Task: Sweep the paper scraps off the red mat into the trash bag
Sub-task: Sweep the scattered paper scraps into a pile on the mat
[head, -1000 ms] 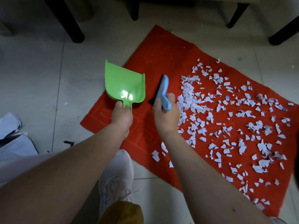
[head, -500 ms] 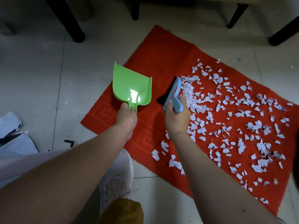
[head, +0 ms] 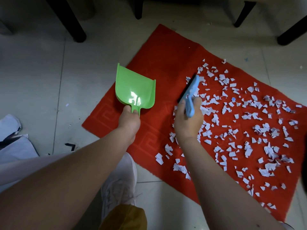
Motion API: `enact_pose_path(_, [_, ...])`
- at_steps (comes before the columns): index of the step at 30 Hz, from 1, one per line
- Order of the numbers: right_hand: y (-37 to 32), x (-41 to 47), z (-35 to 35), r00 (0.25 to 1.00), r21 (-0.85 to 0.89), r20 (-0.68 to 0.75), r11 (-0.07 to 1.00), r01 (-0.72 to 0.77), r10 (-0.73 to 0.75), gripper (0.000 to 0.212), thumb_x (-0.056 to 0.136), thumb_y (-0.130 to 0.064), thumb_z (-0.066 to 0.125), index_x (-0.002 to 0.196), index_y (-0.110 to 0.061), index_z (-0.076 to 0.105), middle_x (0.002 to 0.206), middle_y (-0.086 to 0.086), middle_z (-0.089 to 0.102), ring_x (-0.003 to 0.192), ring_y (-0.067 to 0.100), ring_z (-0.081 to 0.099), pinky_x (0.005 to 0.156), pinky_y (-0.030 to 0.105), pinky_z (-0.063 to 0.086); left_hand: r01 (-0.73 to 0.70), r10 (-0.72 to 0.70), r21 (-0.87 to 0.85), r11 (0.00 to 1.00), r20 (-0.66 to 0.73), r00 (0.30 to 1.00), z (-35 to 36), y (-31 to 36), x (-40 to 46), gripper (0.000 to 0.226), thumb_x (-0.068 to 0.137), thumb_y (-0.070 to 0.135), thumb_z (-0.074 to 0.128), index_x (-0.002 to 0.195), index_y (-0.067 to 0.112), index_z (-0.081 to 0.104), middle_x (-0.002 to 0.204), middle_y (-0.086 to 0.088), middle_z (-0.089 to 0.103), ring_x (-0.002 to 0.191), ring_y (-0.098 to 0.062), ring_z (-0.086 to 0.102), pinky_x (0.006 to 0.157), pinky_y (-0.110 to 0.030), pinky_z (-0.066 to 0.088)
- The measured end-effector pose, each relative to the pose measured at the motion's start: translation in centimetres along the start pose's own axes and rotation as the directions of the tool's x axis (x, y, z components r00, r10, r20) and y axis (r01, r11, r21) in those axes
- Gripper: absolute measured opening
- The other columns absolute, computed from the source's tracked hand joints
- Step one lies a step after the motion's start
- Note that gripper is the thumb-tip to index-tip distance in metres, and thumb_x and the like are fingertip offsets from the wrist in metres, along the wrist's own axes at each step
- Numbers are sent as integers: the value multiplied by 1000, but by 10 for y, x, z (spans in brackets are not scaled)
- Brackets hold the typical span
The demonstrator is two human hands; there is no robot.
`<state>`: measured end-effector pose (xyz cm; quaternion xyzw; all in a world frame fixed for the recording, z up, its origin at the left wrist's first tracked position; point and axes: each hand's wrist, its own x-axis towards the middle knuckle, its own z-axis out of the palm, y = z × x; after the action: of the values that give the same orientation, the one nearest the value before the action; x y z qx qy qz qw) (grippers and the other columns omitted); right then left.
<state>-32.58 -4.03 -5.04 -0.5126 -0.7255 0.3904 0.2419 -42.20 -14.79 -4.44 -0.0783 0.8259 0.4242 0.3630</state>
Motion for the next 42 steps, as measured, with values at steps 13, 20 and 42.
enact_pose_path(13, [-2, 2, -14, 998, 84, 11, 995, -56, 55, 6, 97, -22, 46, 91, -20, 44, 71, 8, 59, 65, 33, 63, 54, 46, 54, -27, 26, 25, 999, 17, 1000, 6, -4, -2, 23, 101, 16, 33, 119, 15, 48, 96, 1, 51, 79, -10, 48, 70, -27, 35])
enact_pose_path(20, [-23, -4, -48, 930, 385, 145, 846, -368, 338, 23, 97, -24, 48, 76, -20, 56, 66, -1, 65, 63, 16, 64, 61, 34, 54, -38, 37, 53, 998, 21, 999, 11, -8, -4, 20, 101, 16, 34, 115, 14, 48, 84, 4, 47, 71, -7, 44, 57, -25, 32])
enact_pose_path(42, [40, -76, -79, 852, -577, 438, 817, 22, 286, 46, 92, -54, 46, 83, -13, 66, 75, 2, 64, 63, 19, 56, 53, 27, 38, -9, 6, 50, 999, 69, 998, 13, -29, -32, 25, 96, 14, 33, 116, 12, 48, 104, -10, 55, 91, -26, 54, 76, -35, 42])
